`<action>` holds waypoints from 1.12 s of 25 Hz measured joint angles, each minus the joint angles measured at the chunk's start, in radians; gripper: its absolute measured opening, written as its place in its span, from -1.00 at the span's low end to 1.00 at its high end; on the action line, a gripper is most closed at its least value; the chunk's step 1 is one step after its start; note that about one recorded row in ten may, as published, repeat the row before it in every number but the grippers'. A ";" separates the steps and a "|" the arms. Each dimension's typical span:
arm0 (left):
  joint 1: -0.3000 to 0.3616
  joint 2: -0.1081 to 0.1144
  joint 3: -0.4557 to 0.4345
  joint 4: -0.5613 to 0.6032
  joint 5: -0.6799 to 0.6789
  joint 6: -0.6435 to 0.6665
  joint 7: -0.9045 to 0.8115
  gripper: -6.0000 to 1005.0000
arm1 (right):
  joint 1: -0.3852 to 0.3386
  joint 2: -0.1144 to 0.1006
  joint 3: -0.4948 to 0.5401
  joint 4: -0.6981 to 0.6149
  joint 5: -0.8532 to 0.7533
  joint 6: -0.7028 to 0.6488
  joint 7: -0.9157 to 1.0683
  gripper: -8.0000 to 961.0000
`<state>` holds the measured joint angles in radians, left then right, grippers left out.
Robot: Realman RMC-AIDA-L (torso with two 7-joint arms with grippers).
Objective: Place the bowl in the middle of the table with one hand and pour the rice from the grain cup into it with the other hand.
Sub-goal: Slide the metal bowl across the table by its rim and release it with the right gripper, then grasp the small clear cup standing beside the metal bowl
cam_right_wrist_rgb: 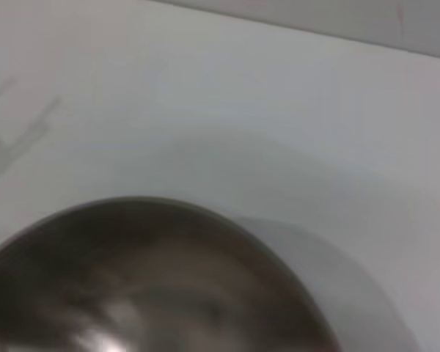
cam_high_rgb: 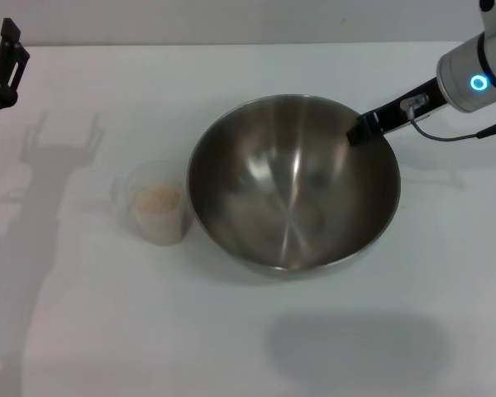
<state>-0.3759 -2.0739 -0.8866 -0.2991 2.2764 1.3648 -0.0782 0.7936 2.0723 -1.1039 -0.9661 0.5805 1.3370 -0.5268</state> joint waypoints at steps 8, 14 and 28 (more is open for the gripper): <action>-0.003 -0.001 0.000 0.000 0.000 0.000 0.000 0.65 | 0.004 0.001 -0.002 0.006 -0.010 -0.008 0.003 -0.93; -0.003 -0.002 0.000 -0.001 0.000 0.000 0.000 0.65 | 0.003 0.001 -0.002 -0.005 -0.026 -0.037 0.002 -0.78; 0.006 -0.002 0.000 -0.004 0.001 0.008 0.000 0.65 | -0.069 0.008 -0.110 -0.270 0.145 -0.278 -0.188 -0.23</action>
<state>-0.3703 -2.0755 -0.8863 -0.3033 2.2778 1.3731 -0.0782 0.7247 2.0802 -1.2143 -1.2363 0.7258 1.0589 -0.7149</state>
